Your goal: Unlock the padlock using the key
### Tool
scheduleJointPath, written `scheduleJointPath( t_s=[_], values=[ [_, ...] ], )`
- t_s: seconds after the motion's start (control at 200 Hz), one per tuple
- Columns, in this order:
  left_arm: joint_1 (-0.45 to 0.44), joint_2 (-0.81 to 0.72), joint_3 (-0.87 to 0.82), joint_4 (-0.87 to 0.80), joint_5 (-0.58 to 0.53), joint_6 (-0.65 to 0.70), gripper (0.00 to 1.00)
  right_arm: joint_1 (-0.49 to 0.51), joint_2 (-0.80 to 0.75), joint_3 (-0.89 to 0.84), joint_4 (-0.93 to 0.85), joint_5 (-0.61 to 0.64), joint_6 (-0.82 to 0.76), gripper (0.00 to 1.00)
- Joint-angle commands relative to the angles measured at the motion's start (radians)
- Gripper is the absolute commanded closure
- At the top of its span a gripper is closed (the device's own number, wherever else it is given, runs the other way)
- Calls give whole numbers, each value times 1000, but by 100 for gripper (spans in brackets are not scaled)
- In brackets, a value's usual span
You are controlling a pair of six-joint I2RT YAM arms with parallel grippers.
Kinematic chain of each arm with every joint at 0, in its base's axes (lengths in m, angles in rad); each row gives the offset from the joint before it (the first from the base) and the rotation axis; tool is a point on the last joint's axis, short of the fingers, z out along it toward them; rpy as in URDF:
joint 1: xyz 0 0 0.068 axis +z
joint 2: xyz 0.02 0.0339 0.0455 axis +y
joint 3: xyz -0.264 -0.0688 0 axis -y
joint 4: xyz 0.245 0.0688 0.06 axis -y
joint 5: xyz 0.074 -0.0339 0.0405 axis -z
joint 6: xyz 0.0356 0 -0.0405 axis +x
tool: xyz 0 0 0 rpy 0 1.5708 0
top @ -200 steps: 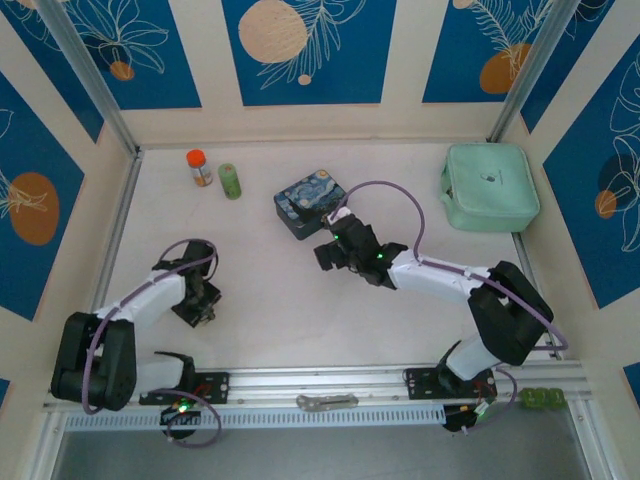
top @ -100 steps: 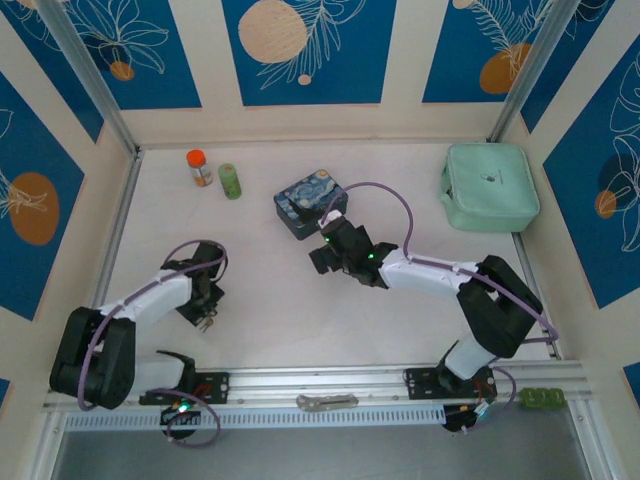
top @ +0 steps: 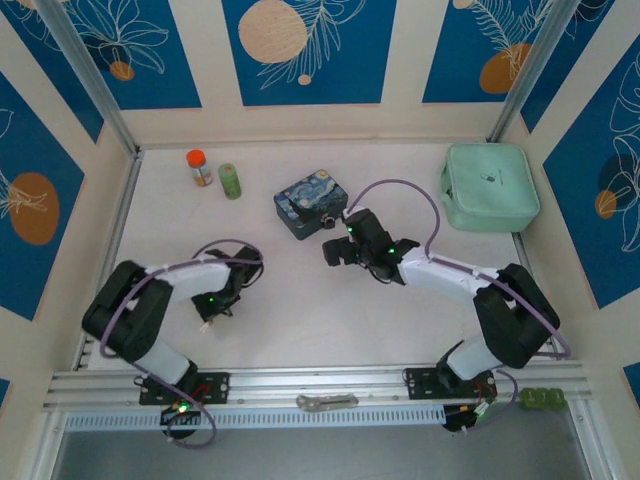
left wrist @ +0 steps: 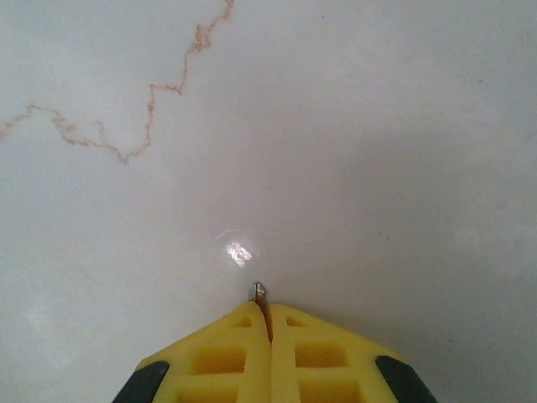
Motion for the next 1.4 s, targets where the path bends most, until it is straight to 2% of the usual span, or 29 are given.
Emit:
scheduleJointPath(
  t_s=[0.0,0.205,0.32,0.62,0.75,0.86,0.91,1.025,1.175,1.27,1.345,1.395],
  values=[
    [-103,140,122,689,392,-104,100,-1,-41,-21,-16,-51,49,1],
    [-128,205,260,641,405,-60,100,-3,-66,-38,-38,-31,57,1],
    [-124,163,264,565,348,-14,100,-5,-63,-42,-27,-31,63,1],
    [-95,1,229,470,343,66,100,-3,-26,-20,-11,-40,55,1],
    [-96,-11,246,509,359,66,100,1,-10,-11,13,-104,43,1],
    [-95,6,286,527,380,96,100,-1,-21,-30,58,-235,31,0],
    [-95,12,296,541,397,105,100,-16,-31,-45,87,-344,22,7],
    [-96,16,315,559,441,110,100,-61,-48,-88,188,-597,30,11],
    [-99,-19,297,580,463,119,100,-127,5,-92,285,-825,104,22],
    [-97,-51,286,542,427,157,100,-140,66,-49,246,-810,143,29],
    [-92,-81,266,512,376,192,100,-130,123,15,149,-688,180,33],
    [-76,-101,240,506,347,207,100,-110,169,83,60,-619,188,42]
  ],
)
